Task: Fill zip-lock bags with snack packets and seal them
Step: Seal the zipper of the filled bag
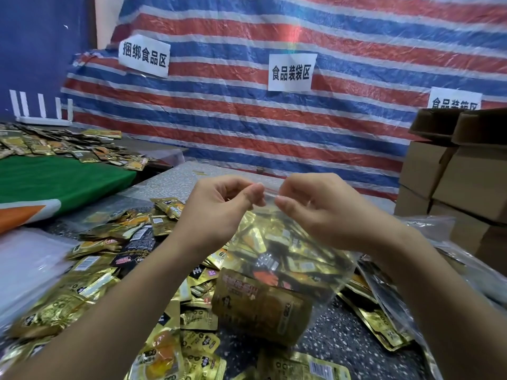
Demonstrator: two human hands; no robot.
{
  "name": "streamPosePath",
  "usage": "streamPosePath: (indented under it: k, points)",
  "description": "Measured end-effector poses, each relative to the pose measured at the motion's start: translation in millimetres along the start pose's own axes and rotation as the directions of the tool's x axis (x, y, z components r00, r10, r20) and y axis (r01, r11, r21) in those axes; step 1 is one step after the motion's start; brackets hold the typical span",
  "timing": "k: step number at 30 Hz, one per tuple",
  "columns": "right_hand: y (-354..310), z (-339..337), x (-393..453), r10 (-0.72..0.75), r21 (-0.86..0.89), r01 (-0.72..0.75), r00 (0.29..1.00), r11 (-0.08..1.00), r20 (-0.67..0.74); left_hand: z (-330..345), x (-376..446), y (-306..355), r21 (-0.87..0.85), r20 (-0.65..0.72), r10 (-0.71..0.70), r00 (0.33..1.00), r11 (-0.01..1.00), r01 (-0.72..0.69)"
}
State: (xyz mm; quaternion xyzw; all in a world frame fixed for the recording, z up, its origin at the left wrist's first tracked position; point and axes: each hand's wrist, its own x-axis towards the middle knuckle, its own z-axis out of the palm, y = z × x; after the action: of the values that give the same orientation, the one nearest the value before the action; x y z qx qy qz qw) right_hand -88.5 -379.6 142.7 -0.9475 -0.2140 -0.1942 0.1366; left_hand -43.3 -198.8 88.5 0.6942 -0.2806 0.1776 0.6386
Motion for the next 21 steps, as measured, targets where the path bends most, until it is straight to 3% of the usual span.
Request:
streamPosePath:
  k: [13, 21]
  points:
    - [-22, -5, 7, -0.037, 0.136, 0.054, 0.992, 0.989, -0.120, 2, -7, 18, 0.094, -0.054, 0.219, 0.974, 0.972, -0.213]
    - [-27, 2, 2, 0.011, 0.182, 0.026, 0.980, 0.983, -0.199, 0, -8, 22, 0.114, -0.074, 0.214, 0.974, 0.972, -0.205]
